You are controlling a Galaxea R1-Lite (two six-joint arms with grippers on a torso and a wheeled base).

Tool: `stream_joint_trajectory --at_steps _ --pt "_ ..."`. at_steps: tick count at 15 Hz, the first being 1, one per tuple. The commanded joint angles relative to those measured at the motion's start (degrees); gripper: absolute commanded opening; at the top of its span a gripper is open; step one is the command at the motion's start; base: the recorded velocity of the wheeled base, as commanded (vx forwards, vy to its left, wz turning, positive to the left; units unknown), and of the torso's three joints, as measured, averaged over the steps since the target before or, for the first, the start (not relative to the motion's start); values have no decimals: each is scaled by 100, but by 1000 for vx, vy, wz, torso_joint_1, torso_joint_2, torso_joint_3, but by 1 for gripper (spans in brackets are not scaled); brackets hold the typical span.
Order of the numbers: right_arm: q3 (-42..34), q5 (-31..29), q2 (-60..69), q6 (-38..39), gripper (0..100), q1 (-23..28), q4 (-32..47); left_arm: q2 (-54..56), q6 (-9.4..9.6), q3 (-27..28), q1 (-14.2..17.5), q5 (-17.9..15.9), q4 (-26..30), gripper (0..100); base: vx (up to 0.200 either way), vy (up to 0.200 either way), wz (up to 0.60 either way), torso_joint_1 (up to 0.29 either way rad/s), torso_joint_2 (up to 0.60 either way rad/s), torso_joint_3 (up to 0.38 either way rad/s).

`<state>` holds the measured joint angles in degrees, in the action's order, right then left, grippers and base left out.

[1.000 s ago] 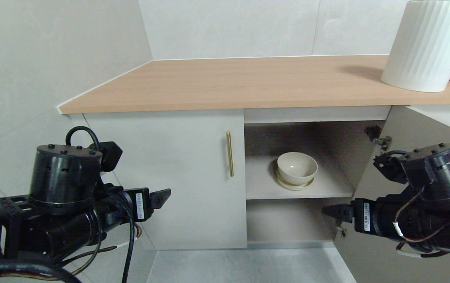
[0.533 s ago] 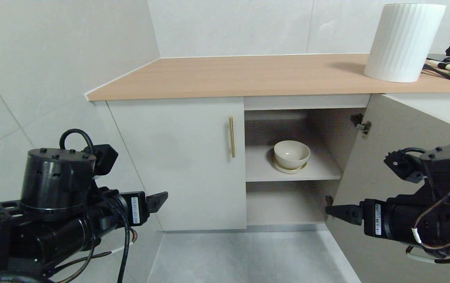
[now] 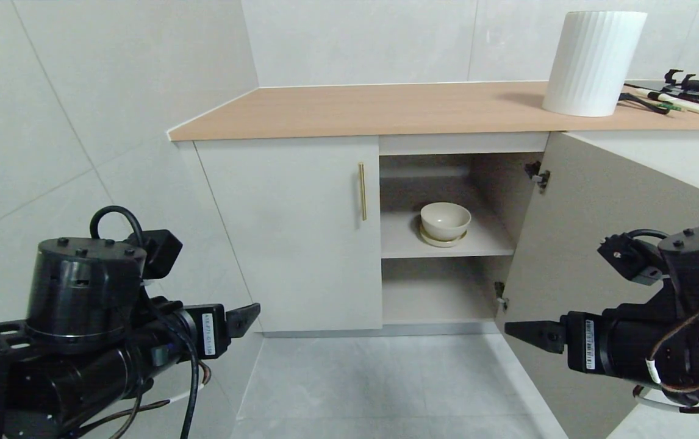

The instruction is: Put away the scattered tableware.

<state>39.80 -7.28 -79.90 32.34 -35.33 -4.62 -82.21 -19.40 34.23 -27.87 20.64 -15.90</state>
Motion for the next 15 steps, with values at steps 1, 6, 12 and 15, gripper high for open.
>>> stream_joint_trajectory --at_steps 1,6,12,15 --pt "1 -2 -8 -9 100 0 -4 -5 -3 -4 1 37 -1 100 0 0 0 0 0 0" --pt "-8 -2 -8 0 100 0 -4 -14 6 5 1 125 -10 100 0 0 0 0 0 0" --pt "-157 -2 721 -26 100 0 682 -93 15 5 1 177 -1 100 0 -33 0 2 0 1" --pt "-394 -37 1152 -26 100 175 858 -84 15 5 1 169 -1 100 0 -200 0 -1 4 7"
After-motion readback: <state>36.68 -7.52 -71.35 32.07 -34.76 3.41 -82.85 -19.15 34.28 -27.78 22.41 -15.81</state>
